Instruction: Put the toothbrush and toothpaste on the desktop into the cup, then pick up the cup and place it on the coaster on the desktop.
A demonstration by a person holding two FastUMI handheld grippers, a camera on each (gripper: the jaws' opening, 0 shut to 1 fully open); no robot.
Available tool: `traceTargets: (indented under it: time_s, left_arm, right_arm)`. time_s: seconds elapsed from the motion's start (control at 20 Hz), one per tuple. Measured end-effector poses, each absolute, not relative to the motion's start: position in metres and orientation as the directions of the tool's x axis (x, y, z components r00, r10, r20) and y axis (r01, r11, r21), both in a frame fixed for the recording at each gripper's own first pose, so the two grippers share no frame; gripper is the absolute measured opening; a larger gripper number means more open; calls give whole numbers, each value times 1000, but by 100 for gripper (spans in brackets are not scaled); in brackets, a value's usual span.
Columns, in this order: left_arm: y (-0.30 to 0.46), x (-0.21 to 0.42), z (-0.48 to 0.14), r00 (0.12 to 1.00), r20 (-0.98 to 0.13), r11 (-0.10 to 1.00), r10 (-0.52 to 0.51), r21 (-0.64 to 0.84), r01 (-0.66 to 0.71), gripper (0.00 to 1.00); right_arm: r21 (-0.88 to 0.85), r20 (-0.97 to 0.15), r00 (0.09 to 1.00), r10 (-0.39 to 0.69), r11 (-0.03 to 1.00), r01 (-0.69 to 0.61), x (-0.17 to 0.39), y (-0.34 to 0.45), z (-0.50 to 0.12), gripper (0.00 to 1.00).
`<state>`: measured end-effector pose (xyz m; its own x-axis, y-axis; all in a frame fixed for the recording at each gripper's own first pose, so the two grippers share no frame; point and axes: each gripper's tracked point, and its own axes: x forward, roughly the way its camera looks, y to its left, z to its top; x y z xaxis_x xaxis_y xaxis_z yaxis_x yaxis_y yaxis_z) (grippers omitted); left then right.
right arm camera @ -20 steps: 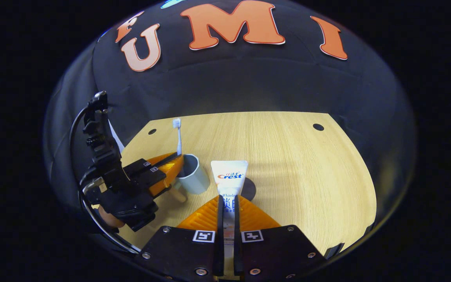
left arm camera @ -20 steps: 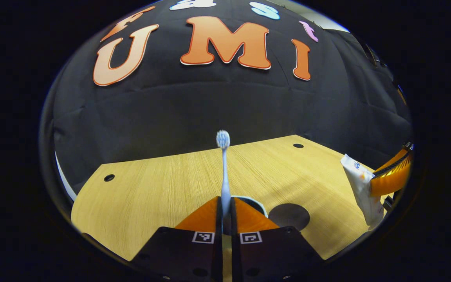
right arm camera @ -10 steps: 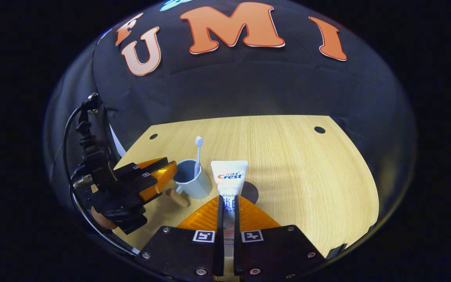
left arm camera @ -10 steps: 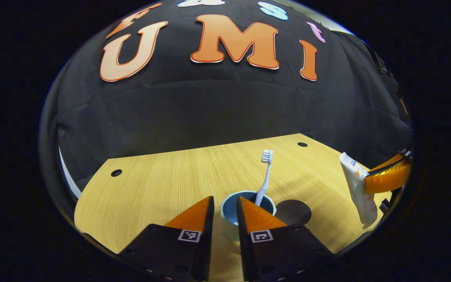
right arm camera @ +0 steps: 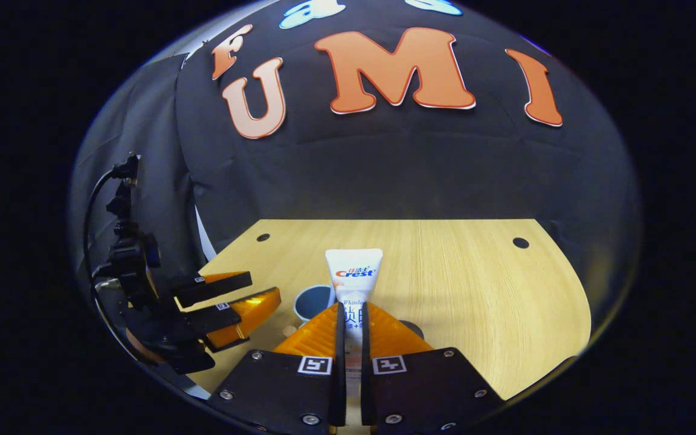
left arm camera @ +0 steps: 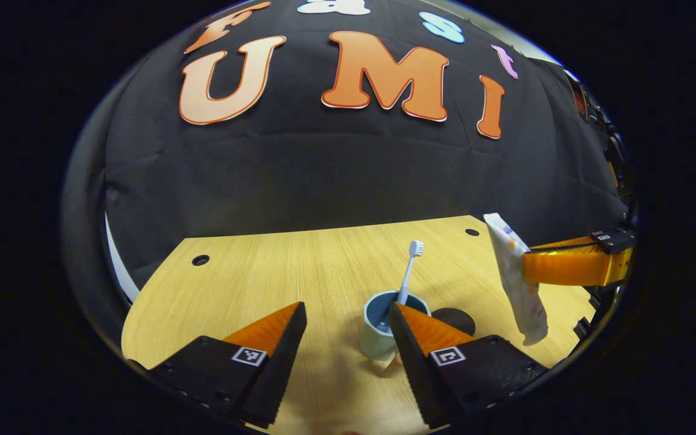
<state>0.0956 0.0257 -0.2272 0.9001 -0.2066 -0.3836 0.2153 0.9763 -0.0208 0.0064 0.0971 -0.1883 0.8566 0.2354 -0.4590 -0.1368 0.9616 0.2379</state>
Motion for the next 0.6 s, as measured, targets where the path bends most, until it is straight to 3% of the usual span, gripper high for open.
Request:
traceTargets:
  time_s: [0.1,0.6]
  left_arm:
    - [33,85,-223,901,-389,980,-192,-18,201,91]
    - [54,48,-234,874,-473,993,-111,-18,116,94]
  right_arm:
    - [247,-420,869,262,954,-168,19,105,-183,10]
    - [268,-190,913,361,914,-306,66,147,-145,10]
